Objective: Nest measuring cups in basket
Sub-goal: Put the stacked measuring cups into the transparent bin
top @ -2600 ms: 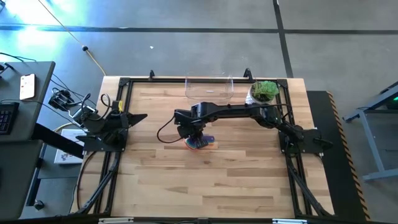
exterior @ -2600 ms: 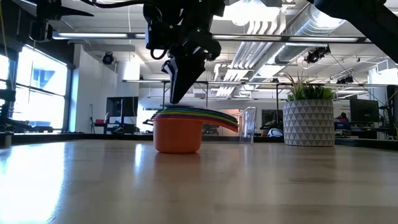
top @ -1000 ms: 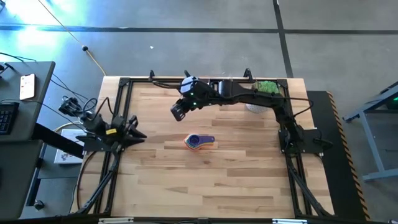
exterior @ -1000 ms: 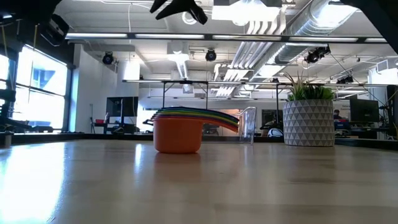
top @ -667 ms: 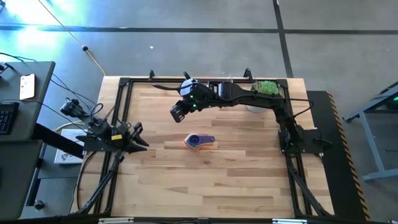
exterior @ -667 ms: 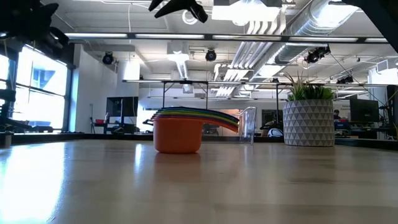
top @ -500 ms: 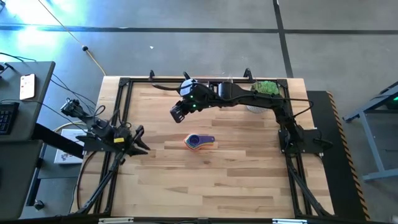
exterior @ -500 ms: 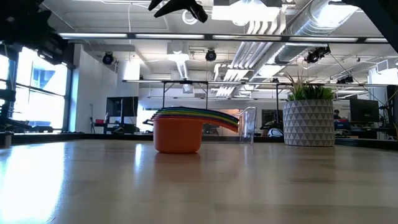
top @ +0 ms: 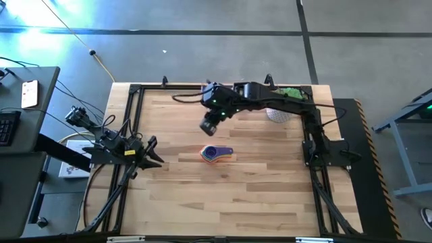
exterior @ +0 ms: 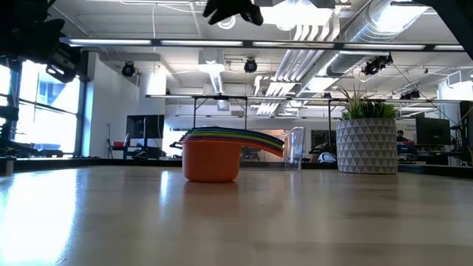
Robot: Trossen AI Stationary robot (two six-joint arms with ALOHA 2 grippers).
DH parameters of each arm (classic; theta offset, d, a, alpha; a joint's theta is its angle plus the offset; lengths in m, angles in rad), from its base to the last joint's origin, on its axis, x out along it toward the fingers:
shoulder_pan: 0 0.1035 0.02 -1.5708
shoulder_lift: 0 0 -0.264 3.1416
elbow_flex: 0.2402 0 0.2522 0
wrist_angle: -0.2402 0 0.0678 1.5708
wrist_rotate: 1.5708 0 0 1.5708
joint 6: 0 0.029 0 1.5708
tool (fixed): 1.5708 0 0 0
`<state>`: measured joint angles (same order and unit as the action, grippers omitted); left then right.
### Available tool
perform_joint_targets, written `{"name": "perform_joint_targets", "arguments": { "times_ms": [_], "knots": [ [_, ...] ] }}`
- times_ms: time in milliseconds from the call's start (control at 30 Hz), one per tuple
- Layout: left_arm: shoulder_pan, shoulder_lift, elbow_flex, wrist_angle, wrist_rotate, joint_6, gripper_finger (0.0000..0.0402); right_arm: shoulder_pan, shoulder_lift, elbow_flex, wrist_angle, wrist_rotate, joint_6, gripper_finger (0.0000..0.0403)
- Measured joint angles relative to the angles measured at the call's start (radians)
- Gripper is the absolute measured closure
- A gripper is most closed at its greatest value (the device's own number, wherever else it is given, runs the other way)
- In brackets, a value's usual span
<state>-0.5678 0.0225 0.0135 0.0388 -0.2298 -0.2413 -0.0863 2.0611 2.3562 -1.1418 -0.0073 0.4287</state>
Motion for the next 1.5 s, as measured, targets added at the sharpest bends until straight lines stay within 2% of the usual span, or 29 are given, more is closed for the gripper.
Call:
{"name": "perform_joint_targets", "arguments": {
  "times_ms": [300,467,633,800,1133,1333,1500],
  "knots": [
    [0.0,0.0,0.0,0.0,0.002,0.0,0.0326,-0.001,-0.025,-0.004,-0.368,0.113,-0.218,0.0329],
    [0.0,0.0,0.0,0.0,0.002,0.0,0.0326,-0.001,-0.024,-0.068,-0.415,0.112,-0.334,0.0329],
    [0.0,0.0,0.0,0.0,0.002,0.0,0.0326,-0.014,-0.026,-0.193,-0.425,0.115,-0.432,0.0329],
    [0.0,0.0,0.0,0.0,0.002,-0.001,0.0326,-0.036,-0.066,-0.354,-0.357,0.097,-0.516,0.0329],
    [0.0,0.001,0.0,0.0,0.002,-0.001,0.0326,-0.038,-0.253,-0.69,-0.018,0.044,-0.527,0.0329],
    [0.0,0.001,0.0,0.0,0.002,-0.001,0.0326,-0.031,-0.289,-0.756,0.121,-0.065,-0.458,0.0329],
    [0.0,0.001,0.001,0.0,0.002,0.0,0.0326,-0.03,-0.289,-0.756,0.132,-0.088,-0.44,0.0329]
  ]
}}
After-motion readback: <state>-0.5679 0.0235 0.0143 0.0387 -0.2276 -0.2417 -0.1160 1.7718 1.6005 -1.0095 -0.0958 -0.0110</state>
